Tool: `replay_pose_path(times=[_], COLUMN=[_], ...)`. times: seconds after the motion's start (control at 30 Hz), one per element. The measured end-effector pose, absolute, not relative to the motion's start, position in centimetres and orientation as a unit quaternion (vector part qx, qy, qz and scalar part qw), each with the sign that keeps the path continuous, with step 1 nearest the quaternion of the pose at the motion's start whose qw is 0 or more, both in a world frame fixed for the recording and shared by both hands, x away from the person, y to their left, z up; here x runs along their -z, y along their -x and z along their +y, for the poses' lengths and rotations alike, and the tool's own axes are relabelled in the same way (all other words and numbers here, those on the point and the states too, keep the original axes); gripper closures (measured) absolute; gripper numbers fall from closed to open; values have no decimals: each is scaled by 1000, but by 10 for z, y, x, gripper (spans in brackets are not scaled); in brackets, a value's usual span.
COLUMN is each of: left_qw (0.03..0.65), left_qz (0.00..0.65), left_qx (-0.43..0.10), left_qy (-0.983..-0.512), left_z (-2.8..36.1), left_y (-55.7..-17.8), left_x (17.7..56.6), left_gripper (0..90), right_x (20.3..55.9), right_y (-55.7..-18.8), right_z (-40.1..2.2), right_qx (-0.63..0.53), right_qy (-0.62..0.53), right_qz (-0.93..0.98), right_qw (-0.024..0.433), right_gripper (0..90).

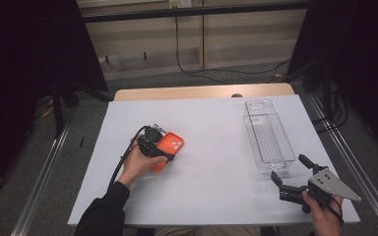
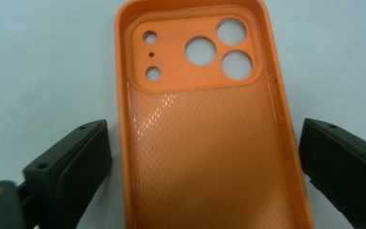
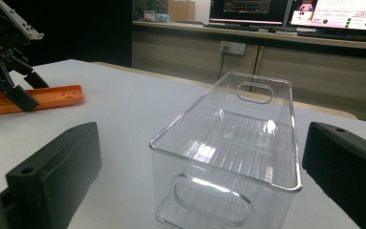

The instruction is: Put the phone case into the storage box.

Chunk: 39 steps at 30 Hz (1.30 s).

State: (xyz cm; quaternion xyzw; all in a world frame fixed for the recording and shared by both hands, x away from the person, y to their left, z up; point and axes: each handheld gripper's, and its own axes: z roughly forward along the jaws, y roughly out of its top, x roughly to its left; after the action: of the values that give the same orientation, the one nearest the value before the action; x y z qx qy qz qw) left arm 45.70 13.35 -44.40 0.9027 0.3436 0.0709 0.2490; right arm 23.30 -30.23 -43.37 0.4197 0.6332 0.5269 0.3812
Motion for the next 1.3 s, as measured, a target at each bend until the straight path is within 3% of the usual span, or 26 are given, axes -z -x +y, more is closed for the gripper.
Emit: replay_pose_path(times=[0.6, 0.83, 1.3], left_qw=[244, 234, 235], left_qz=[350, 358, 365], left_qx=[-81, -82, -80], left_qy=[-901, -900, -897], left_z=[131, 128, 128], left_y=[-454, -452, -452], left_x=[446, 441, 439], left_gripper=[71, 151, 159], right_x=[434, 434, 434], right_y=[-233, -233, -233], right_z=[-302, -302, -302], right_qx=[-529, -527, -527], right_qy=[-418, -418, -419], right_qz=[633, 633, 634], right_qw=[382, 382, 381], right_gripper=[0, 0, 0])
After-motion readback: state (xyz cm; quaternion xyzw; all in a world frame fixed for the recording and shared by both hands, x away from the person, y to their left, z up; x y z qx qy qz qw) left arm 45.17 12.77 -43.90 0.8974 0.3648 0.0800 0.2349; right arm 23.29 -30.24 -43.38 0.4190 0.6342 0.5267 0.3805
